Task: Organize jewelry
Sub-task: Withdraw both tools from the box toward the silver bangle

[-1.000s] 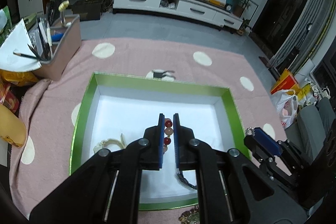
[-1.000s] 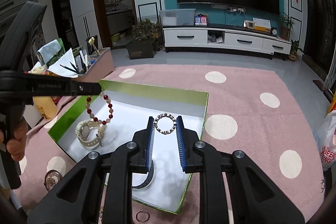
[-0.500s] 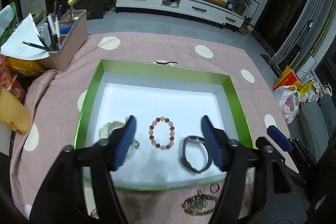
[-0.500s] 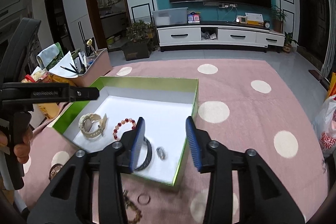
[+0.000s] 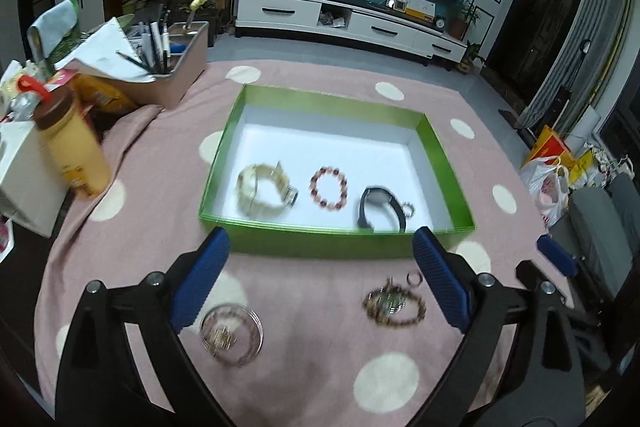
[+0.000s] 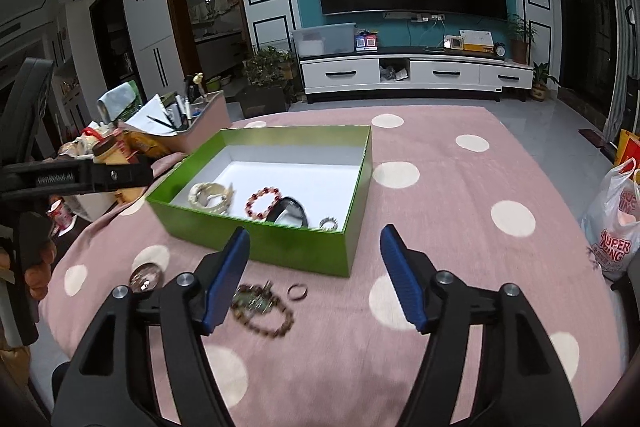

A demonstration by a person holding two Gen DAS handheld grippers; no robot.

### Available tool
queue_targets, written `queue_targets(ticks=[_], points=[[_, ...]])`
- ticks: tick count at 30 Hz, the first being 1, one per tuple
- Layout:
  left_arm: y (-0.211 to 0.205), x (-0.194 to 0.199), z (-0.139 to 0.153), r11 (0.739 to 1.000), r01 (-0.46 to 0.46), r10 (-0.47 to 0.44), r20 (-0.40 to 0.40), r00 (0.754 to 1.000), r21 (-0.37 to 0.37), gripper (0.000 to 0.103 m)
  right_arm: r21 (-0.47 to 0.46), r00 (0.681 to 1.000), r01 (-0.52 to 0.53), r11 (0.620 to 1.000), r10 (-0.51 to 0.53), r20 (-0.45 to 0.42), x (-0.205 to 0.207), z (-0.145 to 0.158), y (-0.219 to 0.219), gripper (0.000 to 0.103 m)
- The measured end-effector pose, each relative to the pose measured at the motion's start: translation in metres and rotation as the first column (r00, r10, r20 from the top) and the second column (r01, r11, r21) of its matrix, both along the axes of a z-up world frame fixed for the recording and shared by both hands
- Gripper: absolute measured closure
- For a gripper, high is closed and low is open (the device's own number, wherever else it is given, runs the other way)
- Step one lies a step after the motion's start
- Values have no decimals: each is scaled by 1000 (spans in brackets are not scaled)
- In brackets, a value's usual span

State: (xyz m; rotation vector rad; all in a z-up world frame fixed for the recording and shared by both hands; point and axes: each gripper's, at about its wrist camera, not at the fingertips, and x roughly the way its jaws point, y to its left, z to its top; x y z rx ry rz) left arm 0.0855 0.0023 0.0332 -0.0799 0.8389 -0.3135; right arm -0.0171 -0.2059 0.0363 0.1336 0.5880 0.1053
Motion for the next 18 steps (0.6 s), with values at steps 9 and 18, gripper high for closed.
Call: queue_targets(ticks=[9,18], points=[[10,-50,-12,1000,22,-22,-12,1000,1,7,-4,1000,-22,1000,22,-16,-34,-1,11,34],[21,-70,-18,1000,5,-5,-19,1000,14,7,-14,999,-41,999,40,-37,-43,-5,21,34]])
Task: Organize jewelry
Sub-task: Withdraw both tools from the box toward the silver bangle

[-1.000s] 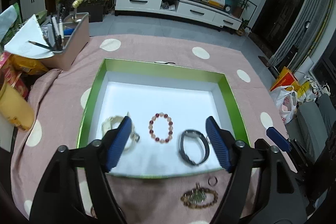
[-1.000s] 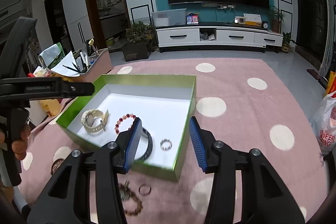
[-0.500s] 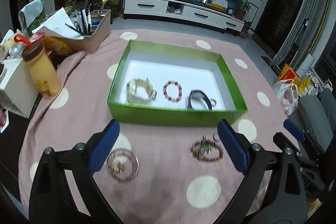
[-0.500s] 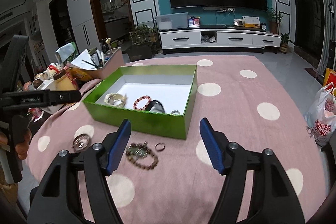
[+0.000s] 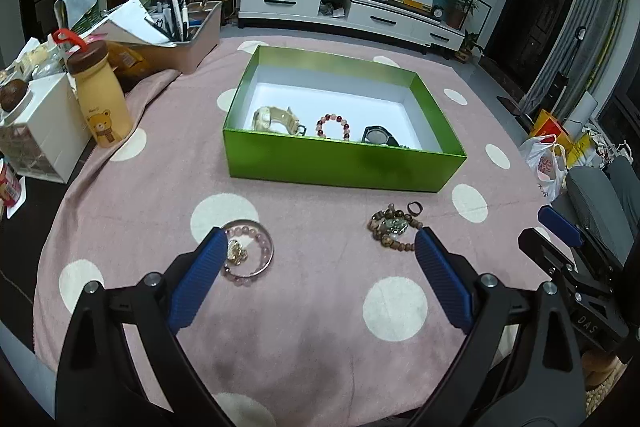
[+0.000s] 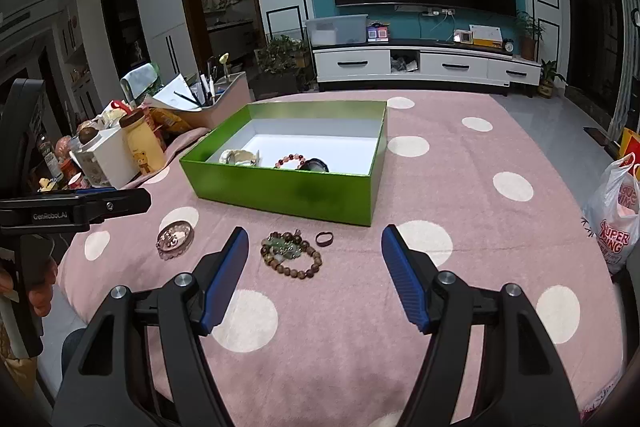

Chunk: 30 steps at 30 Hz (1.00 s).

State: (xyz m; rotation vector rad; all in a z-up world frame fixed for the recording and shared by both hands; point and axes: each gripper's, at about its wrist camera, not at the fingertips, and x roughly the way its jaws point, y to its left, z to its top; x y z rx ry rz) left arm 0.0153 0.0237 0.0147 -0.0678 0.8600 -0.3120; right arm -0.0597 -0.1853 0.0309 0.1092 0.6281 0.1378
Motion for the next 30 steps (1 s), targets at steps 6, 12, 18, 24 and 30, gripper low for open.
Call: queue_targets(ticks=[6,12,18,24,30], points=[[5,-6,-7,1000,-14,14,-14,1000,1,7,-3,1000,-13,1000,13,-14,-1,-4,5,34],[12,-6,-16,1000,-23,23,-28,999,5,7,-8,999,-26,1000,26,-42,2,-13,12,34],[18,-6,-22,999,-31,32,-35,999,5,7,-11,997,-42,999,41,-60,5,-19,19,34],[27,-3,-26,999,-53,53,-41,998,-8,7,-6,996,-55,998,54,-78,7,-27,21,34],[56,0,-31,992,-120,118,-54,992,-44,7,7,993,-57,998,58,-102,11,-36,20,34]])
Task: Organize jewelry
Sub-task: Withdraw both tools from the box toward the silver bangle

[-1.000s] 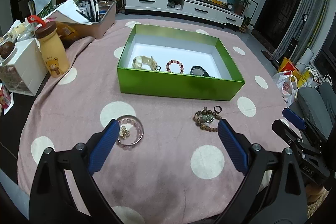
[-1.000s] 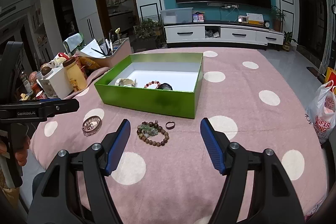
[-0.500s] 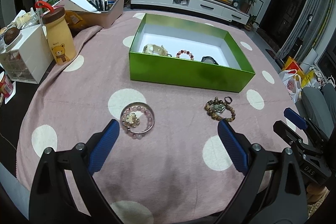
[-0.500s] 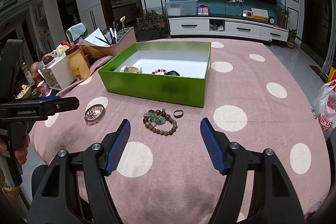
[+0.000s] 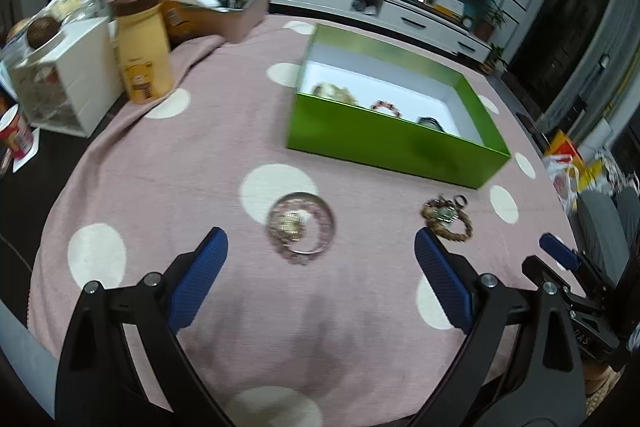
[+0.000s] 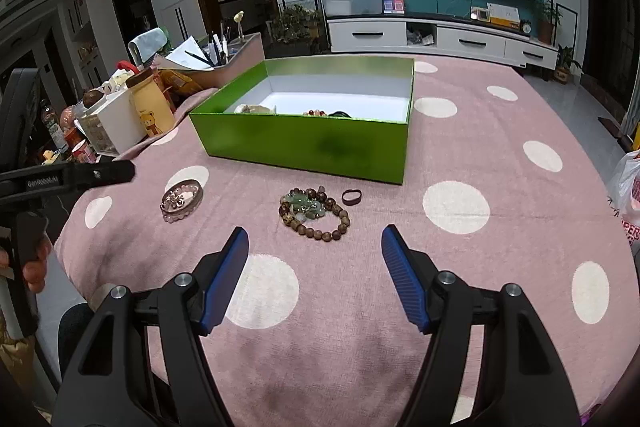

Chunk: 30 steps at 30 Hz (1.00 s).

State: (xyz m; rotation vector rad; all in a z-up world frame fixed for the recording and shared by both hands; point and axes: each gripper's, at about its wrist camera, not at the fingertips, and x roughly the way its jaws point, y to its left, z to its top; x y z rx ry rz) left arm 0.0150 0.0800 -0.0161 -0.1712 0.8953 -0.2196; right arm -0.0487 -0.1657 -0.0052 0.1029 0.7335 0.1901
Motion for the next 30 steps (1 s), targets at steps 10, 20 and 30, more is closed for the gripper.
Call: queue_targets(ticks=[10,20,30], points=[[41,12,-18,992,-88,82,-66,994,-94,14,10,1000,2,1000,-2,-26,10,-9,-2,34],[41,42,-40,982,-106,80,-163,983,-155,46,17,999,5,1000,-5,-40,18,-13,-5,34],[25,66,-55,999,-35,30,-194,981,-21,69,17,998,7,1000,-6,-57,22,-19,-4,34]])
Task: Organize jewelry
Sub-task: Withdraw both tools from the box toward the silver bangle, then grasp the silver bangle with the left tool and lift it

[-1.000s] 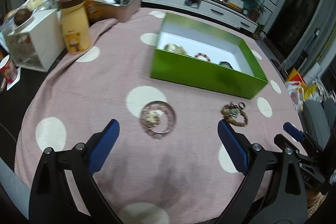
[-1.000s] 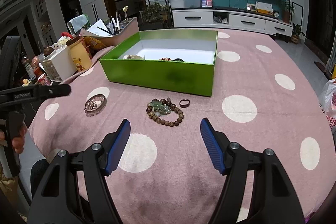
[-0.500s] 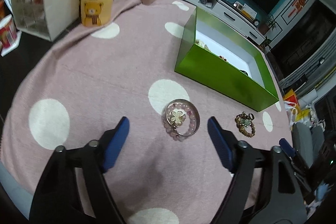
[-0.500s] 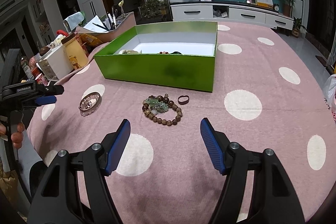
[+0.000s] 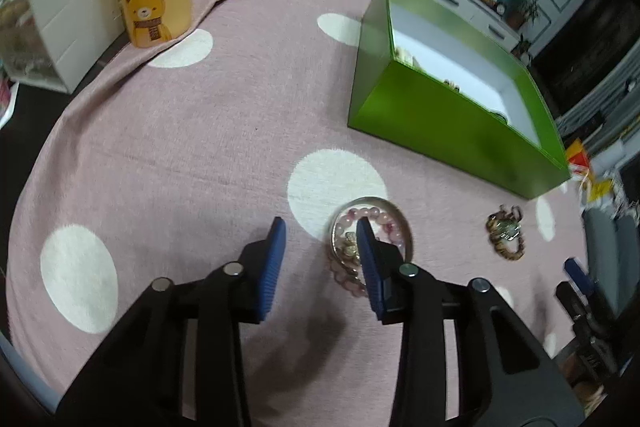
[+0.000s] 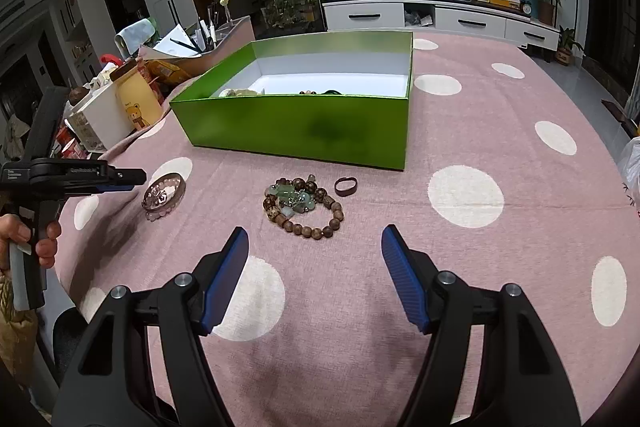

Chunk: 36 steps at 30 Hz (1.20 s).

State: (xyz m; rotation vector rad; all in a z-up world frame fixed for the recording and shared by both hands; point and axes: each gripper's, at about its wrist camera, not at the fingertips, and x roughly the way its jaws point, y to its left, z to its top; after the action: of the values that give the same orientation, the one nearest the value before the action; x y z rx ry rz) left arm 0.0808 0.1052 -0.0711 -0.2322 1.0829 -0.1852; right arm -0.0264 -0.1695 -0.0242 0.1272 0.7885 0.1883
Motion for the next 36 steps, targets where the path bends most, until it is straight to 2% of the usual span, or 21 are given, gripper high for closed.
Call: queue_targets(ticks=[6,9,13,14,16,23,36], points=[[-10,6,-8,995,43,-42,-10,999,93,79,-7,1000,-1,1000,1,-8,3,-3,-1,34],[-14,7,-9,991,70,-69,-10,998,111,81,-9,1000,-2,1000,2,-12,6,-4,-1,34],[-24,9,-11,984,108,-109,-4,994,141,90,0,1000,-5,1000,5,-30,10,-9,-2,34],[-24,9,-11,986,108,-109,0,994,129,94,2,999,-10,1000,10,-35,11,-10,-2,34],[-21,10,-10,990,94,-97,14,995,109,96,6,999,-21,1000,21,-39,12,-11,0,34],[-12,4,12,997,65,-68,97,993,29,97,50,997,-67,996,69,-36,19,-11,5,42],[-22,-8,60,994,108,-101,223,970,-19,98,102,998,-39,994,45,-54,33,-16,-5,51]])
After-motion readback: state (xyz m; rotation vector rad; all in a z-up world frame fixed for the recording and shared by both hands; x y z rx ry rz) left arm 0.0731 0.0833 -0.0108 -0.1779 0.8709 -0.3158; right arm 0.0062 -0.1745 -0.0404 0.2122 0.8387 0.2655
